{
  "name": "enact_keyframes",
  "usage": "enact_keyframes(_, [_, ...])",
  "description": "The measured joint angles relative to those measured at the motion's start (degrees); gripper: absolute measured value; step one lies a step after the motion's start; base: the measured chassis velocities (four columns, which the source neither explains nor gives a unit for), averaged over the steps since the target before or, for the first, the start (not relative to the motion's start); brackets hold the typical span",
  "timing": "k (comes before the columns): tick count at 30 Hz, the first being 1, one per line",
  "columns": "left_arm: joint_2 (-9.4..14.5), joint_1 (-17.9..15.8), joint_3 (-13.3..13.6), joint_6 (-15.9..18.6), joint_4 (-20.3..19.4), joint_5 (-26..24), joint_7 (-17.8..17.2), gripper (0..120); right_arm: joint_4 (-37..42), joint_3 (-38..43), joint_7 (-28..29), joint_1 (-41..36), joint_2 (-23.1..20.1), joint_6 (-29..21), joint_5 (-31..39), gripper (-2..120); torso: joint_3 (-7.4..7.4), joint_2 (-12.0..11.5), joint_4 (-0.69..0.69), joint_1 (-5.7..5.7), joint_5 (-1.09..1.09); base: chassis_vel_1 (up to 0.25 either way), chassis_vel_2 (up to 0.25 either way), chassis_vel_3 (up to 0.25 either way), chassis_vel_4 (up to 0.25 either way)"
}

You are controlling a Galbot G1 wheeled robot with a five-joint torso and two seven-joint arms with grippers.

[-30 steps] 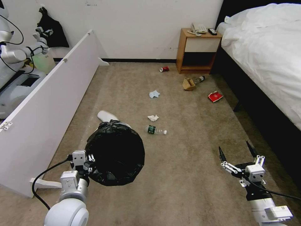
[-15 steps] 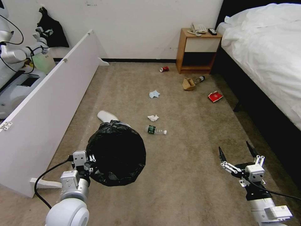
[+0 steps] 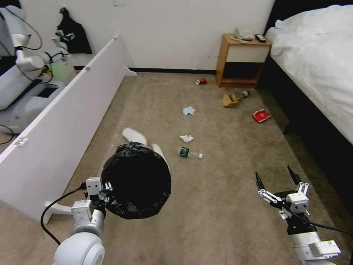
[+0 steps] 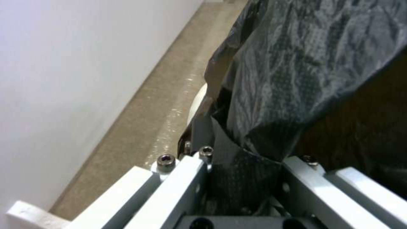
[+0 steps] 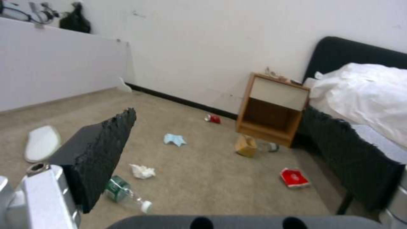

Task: Pick up the trash bin, then pick up the garbage from the floor and place it into the trash bin.

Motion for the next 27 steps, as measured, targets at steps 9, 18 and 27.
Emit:
enact_keyframes(9, [-0.1,0.0,0.0,-0.2,0.2,0.5,0.1,1,-0.1,-0.2,0.2,0.0,0.0,0.2,0.3,100,0.00,0.0,-0.03,0.00,0.00,0.008,0.005,0.005,0.007])
enact_keyframes(18, [-0.1,-0.2,0.0,-0.4,0.5,0.5,0.0,1,-0.1,-0.5,0.3,-0.1,-0.1,0.2,0.4,100,0.00,0.0,-0.02,0.00,0.00,0.000,0.000,0.000,0.000])
enact_keyframes(27, [-0.2,-0.3,0.1,-0.4,0.6,0.0,-0.5,1,-0.1,-0.7,0.4,-0.1,-0.2,0.1,0.4,100,0.00,0.0,-0.03,0.00,0.00,0.000,0.000,0.000,0.000])
